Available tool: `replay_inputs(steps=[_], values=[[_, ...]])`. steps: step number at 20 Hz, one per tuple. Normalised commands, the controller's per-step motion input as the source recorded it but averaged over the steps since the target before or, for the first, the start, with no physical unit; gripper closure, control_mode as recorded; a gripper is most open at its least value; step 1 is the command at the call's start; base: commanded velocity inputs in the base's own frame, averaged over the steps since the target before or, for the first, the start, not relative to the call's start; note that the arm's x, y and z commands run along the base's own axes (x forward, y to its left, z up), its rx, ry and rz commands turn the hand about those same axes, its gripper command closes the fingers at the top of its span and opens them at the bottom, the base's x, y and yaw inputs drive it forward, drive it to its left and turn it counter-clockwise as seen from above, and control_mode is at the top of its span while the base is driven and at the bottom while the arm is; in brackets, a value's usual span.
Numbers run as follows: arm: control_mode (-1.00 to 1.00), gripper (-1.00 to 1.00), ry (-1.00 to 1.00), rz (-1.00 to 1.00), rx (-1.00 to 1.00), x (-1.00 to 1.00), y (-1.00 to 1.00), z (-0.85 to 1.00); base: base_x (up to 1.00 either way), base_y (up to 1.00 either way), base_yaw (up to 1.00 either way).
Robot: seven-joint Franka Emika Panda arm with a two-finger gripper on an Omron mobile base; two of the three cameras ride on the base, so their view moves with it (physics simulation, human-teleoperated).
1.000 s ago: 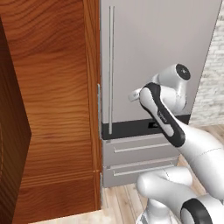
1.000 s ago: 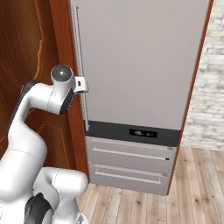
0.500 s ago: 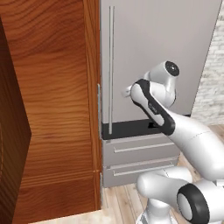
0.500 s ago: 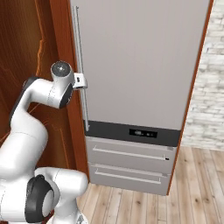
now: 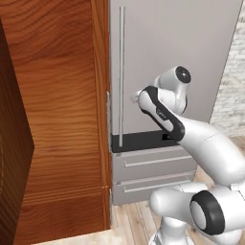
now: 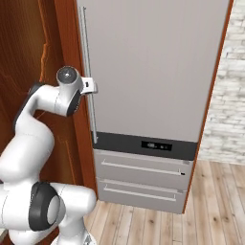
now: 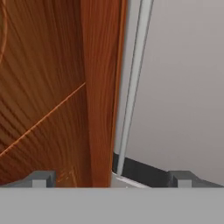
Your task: Retrieve the orange and peach from the fridge and place them into the bowl on the dining table.
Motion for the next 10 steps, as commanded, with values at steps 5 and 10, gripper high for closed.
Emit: replay_inputs(steps=[5,10], values=[[-1.00,-1.00,-0.09,-0.06,0.00,0.25,0.00,0.00,0.00,0.00,0.00],[-1.00,-1.00,-0.01,-0.05,0.00,0.33,0.04,0.00,0.00,0.00,0.00]])
